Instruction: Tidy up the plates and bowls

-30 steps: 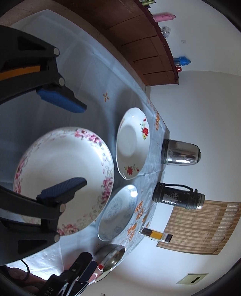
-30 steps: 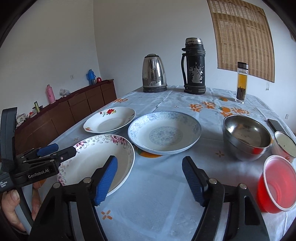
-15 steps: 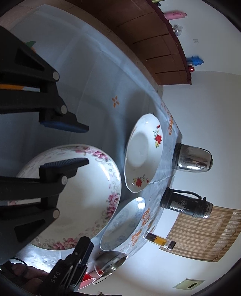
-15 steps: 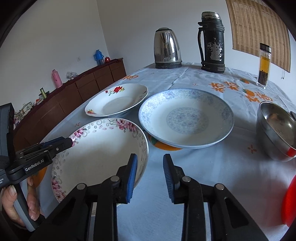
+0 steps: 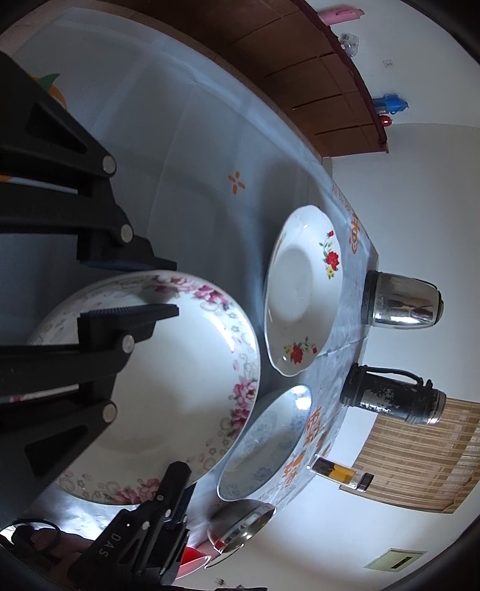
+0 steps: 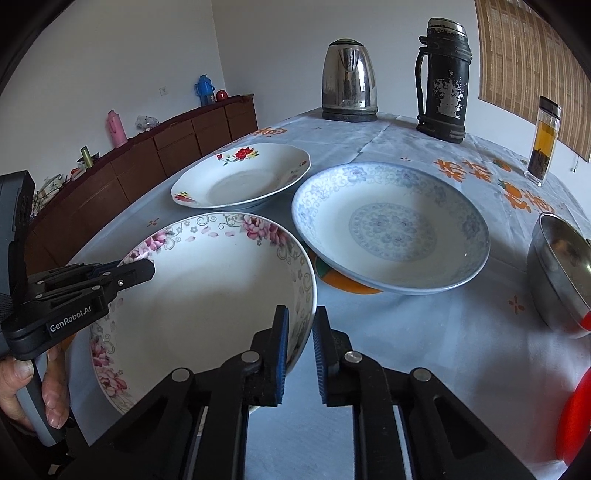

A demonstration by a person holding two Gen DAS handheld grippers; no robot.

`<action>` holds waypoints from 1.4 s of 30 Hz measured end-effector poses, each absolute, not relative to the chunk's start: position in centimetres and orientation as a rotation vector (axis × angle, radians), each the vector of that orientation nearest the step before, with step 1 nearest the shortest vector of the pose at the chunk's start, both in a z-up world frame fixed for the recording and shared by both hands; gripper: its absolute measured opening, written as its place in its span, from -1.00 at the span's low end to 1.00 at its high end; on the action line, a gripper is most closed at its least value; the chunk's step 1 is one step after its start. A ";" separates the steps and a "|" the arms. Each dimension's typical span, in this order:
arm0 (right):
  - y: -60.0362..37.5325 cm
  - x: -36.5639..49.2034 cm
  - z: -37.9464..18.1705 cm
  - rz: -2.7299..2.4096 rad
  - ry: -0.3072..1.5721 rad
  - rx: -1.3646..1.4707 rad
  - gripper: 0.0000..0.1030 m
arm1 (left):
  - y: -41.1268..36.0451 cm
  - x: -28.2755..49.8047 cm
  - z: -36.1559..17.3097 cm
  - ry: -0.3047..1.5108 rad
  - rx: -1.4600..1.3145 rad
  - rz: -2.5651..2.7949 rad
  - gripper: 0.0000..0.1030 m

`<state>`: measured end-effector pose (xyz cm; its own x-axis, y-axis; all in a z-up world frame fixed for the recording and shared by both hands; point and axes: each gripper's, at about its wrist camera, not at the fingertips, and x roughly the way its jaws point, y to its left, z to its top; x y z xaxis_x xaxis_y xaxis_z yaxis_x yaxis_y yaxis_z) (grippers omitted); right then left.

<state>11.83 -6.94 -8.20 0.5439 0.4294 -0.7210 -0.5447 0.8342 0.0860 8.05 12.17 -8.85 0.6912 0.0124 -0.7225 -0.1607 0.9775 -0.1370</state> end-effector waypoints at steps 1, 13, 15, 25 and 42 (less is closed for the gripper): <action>-6.9 11.8 -8.2 0.580 0.811 -0.156 -0.72 | 12.2 8.0 -8.8 0.803 -0.193 0.097 -0.73; -7.6 11.2 -7.3 0.584 0.750 -0.123 -0.79 | 11.8 7.4 -8.2 0.755 -0.172 0.089 -0.73; -7.6 10.9 -7.0 0.576 0.723 -0.128 -0.80 | 11.7 7.3 -8.0 0.743 -0.171 0.089 -0.73; -8.5 10.6 -5.6 0.576 0.642 -0.088 -0.80 | 11.5 7.8 -5.6 0.657 -0.163 0.121 -0.72; -7.9 14.5 -4.4 0.662 0.521 -0.103 -0.80 | 12.0 10.1 -4.3 0.592 -0.189 0.237 -0.71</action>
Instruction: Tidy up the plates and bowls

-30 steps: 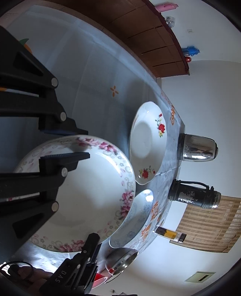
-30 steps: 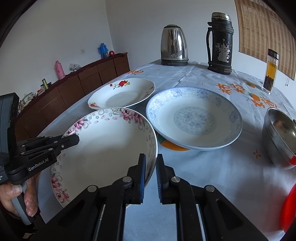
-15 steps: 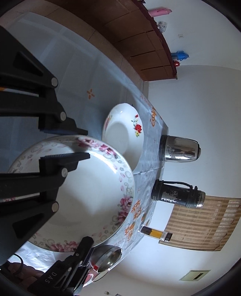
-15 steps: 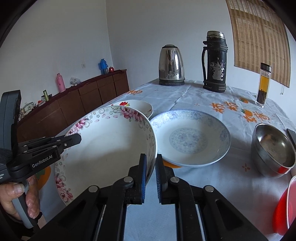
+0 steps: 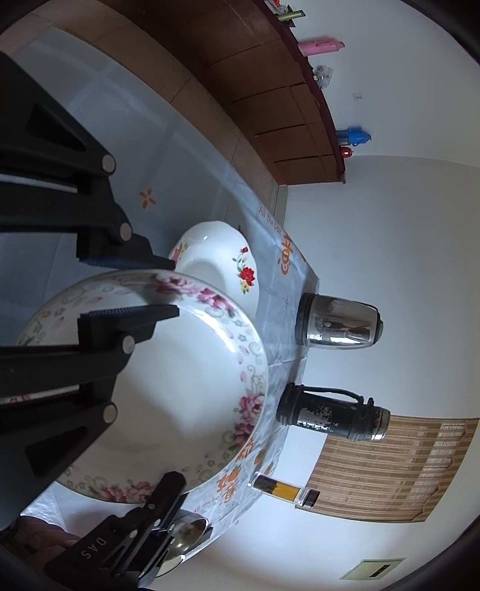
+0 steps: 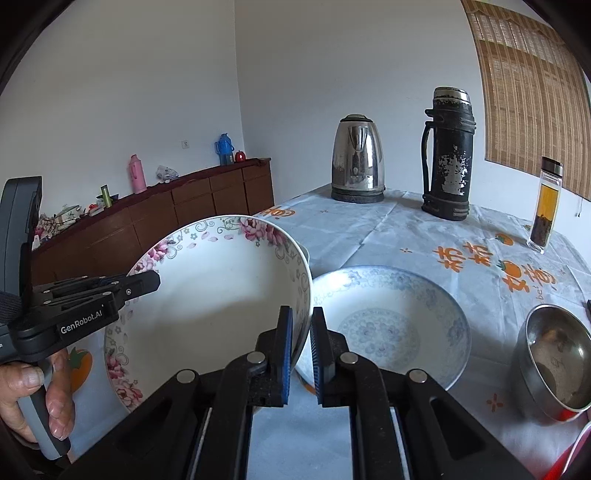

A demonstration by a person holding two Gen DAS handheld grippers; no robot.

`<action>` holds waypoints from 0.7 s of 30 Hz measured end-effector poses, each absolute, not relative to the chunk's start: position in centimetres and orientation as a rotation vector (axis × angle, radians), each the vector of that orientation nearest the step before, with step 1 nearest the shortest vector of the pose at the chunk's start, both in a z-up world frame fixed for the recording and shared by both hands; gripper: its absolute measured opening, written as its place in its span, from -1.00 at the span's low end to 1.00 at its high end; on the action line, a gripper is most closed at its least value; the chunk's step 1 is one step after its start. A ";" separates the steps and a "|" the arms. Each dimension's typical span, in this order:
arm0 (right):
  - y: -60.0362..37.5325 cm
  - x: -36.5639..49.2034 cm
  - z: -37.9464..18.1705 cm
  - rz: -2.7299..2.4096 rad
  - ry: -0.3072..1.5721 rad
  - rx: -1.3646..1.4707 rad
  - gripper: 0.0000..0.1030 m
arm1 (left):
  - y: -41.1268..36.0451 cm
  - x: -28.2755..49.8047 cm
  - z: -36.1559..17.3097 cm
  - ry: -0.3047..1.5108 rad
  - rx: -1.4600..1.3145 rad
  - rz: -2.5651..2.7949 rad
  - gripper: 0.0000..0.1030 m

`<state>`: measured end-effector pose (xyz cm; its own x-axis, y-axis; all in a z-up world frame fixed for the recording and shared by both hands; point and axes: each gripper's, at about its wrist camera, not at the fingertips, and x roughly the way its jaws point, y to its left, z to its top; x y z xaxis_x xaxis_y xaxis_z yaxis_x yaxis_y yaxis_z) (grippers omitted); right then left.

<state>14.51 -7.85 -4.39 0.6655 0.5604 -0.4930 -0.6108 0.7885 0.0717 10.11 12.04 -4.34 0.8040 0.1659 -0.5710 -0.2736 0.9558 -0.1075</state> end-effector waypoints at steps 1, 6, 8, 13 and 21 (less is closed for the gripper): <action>-7.8 14.6 -4.3 0.669 0.517 -0.104 -0.80 | 12.1 10.2 -4.3 0.591 -0.189 0.242 -0.70; -8.1 14.9 -4.3 0.667 0.492 -0.088 -0.80 | 11.4 11.1 -4.1 0.585 -0.169 0.239 -0.69; -8.6 15.1 -4.3 0.639 0.480 -0.086 -0.80 | 10.8 11.6 -4.1 0.586 -0.167 0.225 -0.69; -10.1 15.9 -4.1 0.578 0.462 -0.052 -0.80 | 9.2 12.9 -3.6 0.575 -0.144 0.203 -0.70; -11.4 16.8 -4.2 0.536 0.463 -0.022 -0.80 | 7.9 14.2 -2.6 0.553 -0.102 0.189 -0.70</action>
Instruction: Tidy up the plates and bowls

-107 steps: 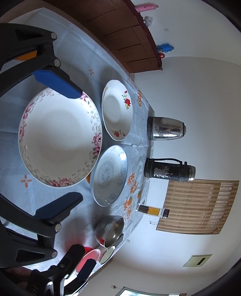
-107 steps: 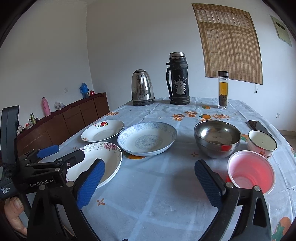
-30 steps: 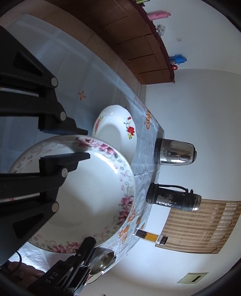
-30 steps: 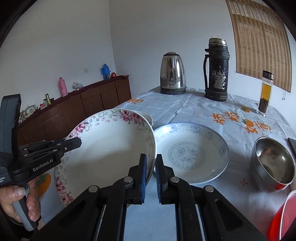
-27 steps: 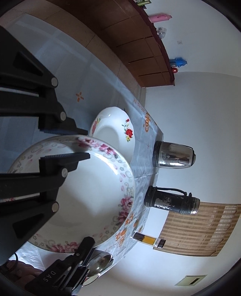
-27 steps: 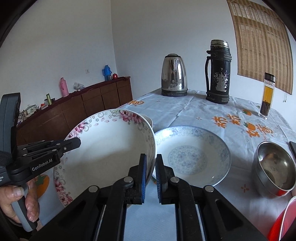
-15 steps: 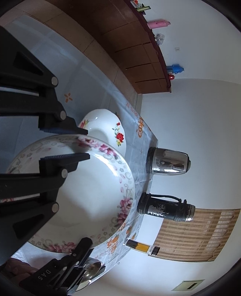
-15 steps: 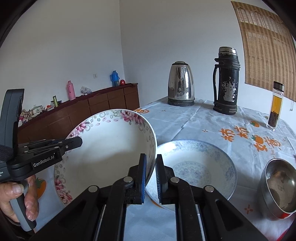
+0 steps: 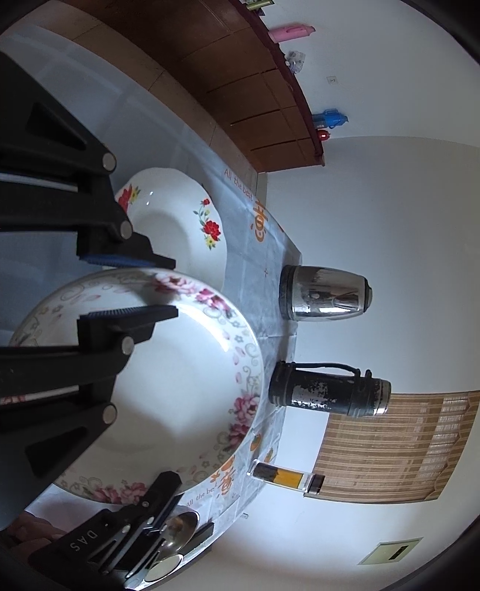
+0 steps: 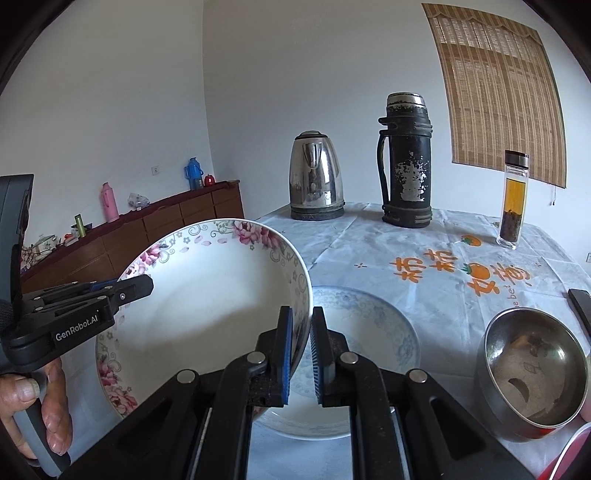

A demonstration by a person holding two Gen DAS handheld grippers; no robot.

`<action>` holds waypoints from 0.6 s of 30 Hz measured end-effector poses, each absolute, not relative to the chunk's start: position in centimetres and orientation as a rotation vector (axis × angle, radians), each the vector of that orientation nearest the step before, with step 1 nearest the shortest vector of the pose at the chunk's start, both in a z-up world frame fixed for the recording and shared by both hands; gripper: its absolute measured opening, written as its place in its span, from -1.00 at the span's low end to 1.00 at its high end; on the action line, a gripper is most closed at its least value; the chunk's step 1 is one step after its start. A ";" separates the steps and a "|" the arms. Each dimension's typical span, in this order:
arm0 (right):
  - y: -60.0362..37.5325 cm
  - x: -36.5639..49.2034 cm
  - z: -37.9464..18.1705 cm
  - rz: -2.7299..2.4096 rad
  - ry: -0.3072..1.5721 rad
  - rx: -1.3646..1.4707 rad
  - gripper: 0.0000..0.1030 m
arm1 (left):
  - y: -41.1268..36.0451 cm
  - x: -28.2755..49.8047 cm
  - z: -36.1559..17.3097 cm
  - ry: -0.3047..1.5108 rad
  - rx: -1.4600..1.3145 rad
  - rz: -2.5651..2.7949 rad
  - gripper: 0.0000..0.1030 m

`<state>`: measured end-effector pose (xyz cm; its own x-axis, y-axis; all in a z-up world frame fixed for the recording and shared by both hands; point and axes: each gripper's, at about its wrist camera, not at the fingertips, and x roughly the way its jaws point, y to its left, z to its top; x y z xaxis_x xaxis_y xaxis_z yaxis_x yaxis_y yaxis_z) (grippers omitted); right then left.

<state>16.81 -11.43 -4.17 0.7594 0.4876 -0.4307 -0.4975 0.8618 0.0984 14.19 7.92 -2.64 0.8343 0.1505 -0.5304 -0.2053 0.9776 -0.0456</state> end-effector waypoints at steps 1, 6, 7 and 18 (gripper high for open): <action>-11.5 16.9 -4.2 0.530 0.463 -0.021 -0.80 | 7.7 14.4 -2.5 0.551 -0.096 0.187 -0.70; -12.3 17.4 -4.4 0.495 0.459 -0.008 -0.80 | 6.7 15.3 -1.9 0.530 -0.066 0.169 -0.70; -12.5 17.7 -4.4 0.489 0.459 -0.002 -0.80 | 6.5 15.7 -1.8 0.528 -0.058 0.165 -0.70; -14.4 19.3 -4.6 0.392 0.469 0.050 -0.79 | 4.8 19.0 -1.6 0.498 -0.008 0.105 -0.70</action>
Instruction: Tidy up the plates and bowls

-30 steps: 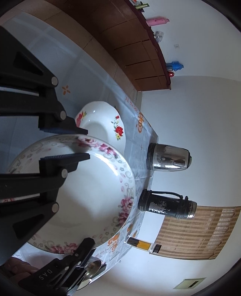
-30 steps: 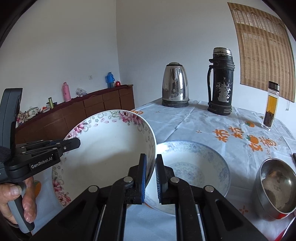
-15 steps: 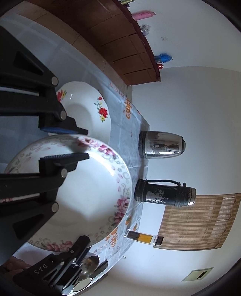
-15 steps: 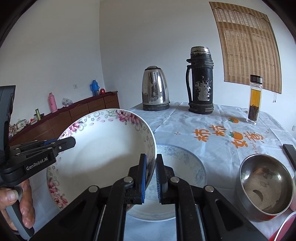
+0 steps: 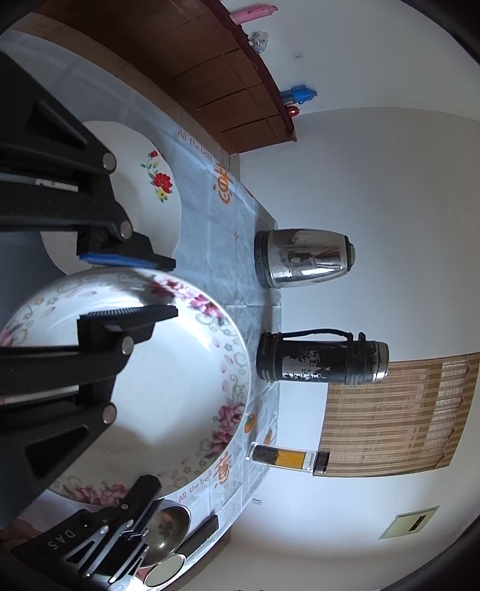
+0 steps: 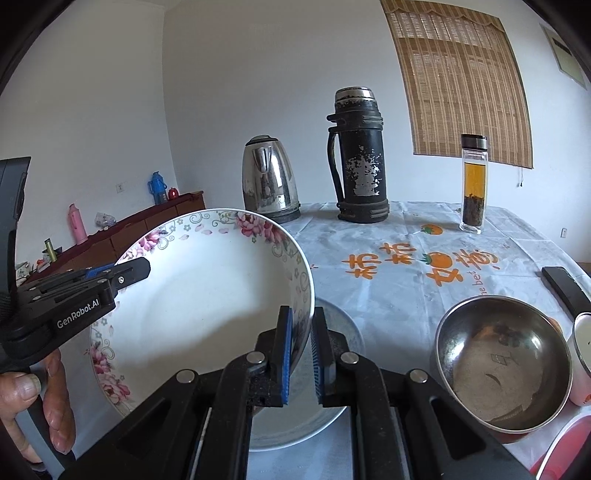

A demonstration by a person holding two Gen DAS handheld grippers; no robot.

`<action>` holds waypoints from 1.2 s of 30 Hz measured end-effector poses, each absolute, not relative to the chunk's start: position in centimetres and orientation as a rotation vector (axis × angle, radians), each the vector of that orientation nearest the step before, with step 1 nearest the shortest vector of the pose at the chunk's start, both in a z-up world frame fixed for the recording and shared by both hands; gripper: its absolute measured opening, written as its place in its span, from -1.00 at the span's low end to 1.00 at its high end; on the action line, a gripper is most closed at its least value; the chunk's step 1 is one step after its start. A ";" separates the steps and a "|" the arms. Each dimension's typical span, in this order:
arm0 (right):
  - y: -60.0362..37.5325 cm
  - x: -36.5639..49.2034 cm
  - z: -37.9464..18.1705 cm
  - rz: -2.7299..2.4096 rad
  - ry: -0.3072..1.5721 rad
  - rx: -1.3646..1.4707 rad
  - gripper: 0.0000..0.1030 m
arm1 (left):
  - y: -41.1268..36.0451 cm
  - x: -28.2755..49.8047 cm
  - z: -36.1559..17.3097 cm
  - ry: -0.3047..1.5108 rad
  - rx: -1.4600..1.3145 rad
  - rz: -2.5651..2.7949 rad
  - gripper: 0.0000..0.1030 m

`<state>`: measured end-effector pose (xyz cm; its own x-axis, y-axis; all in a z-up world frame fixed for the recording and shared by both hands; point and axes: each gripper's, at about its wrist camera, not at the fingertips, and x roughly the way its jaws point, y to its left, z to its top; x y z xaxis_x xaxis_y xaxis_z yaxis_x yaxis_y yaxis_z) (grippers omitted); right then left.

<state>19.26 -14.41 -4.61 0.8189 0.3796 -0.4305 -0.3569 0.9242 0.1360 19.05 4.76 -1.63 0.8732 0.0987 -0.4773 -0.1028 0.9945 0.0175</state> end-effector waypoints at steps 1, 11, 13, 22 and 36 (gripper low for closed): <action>-14.6 19.4 -4.6 0.386 0.470 0.056 -0.79 | 4.6 19.3 -1.6 0.494 -0.004 0.100 -0.70; -15.5 20.1 -4.8 0.341 0.487 0.091 -0.78 | 4.1 20.9 -1.9 0.491 -0.031 0.065 -0.70; -15.6 20.2 -4.9 0.333 0.489 0.095 -0.79 | 3.9 21.2 -2.0 0.491 -0.032 0.060 -0.70; -15.8 20.5 -5.1 0.300 0.516 0.107 -0.79 | 3.8 22.4 -2.8 0.527 -0.054 0.030 -0.70; -15.7 21.3 -5.3 0.274 0.556 0.098 -0.78 | 3.6 23.5 -4.3 0.581 -0.061 0.008 -0.70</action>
<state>21.27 -15.68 -5.30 0.8142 0.2829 -0.5069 -0.2305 0.9590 0.1650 23.48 3.65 -4.34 0.8358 -0.0091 -0.5489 -0.0251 0.9982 -0.0548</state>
